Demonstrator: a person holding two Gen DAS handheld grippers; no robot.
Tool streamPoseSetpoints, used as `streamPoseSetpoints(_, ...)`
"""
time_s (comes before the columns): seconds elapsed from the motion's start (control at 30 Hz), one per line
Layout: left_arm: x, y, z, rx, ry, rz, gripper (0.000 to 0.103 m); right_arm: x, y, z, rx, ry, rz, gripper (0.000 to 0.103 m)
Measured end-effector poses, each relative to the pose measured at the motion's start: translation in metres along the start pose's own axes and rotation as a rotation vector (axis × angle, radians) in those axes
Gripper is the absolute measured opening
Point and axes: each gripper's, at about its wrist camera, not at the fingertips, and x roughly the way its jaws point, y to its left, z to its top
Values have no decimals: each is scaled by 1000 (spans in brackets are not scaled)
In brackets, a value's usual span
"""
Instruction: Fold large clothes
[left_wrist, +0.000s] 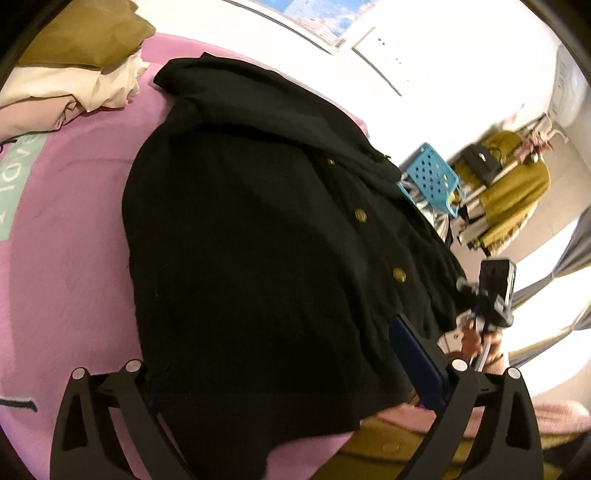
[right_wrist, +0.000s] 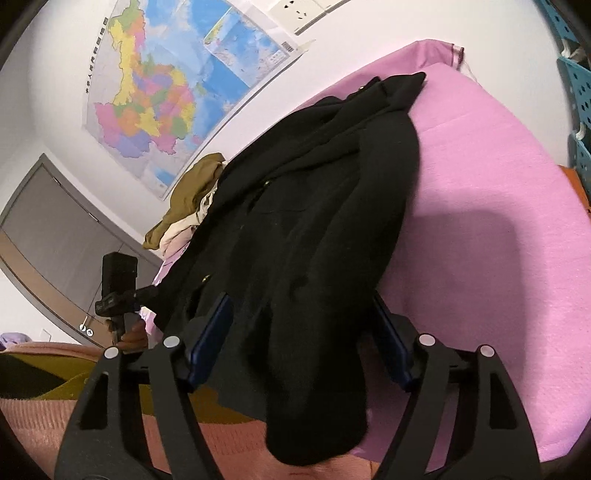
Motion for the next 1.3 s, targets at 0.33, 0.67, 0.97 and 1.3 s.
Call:
streamPoseSetpoints(0.33, -21, 7, 11, -86, -66, 37, 6, -7, 30, -1, 54, -96, 140, 10)
streamPoseSetpoints(0.67, -128, -42, 16, 88, -301, 37, 5, -70, 119, -5, -151, -245, 191, 8)
streamPoseSetpoints(0.97, -104, 2, -6, -52, -136, -12, 5, -57, 109, -33, -72, -152, 124, 9)
streamPoseSetpoints(1.3, -97, -3, 75, -13, -110, 27, 7, -49, 113, 34, -60, -221, 86, 9)
